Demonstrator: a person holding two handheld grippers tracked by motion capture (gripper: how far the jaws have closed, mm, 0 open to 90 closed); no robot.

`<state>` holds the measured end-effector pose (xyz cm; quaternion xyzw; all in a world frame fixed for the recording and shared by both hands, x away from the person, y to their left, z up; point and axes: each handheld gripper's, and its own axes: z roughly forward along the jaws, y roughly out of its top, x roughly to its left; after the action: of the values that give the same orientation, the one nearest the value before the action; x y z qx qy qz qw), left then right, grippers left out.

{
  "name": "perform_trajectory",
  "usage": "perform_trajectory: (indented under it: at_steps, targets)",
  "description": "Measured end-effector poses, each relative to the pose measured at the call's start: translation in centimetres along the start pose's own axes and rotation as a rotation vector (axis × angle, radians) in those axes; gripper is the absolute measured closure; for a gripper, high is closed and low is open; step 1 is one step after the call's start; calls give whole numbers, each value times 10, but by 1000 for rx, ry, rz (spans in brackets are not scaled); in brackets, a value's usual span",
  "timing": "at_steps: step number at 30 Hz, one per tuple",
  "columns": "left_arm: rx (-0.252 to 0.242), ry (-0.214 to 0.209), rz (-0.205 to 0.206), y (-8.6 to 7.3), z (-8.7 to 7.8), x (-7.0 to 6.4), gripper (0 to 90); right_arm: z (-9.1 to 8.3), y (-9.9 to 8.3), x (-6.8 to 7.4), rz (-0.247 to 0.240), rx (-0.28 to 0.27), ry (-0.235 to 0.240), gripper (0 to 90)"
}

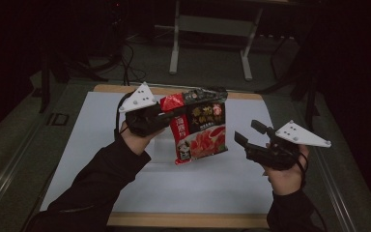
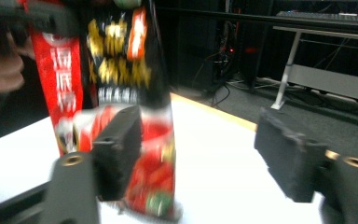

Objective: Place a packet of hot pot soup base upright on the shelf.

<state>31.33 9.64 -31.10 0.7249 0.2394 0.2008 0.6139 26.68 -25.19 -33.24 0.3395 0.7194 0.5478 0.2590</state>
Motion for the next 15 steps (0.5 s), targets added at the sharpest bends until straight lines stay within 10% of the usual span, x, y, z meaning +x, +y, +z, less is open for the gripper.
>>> perform_trajectory:
  at_steps: [3, 15]
  targets:
    - [-23, 88, -14, 2, -6, 2, 828, 0, -3, 1, -41, -8, 12, 108]
    - [-67, 353, -82, -1, -25, 7, 828, 1, -10, 2, -55, 13, -75, 128]
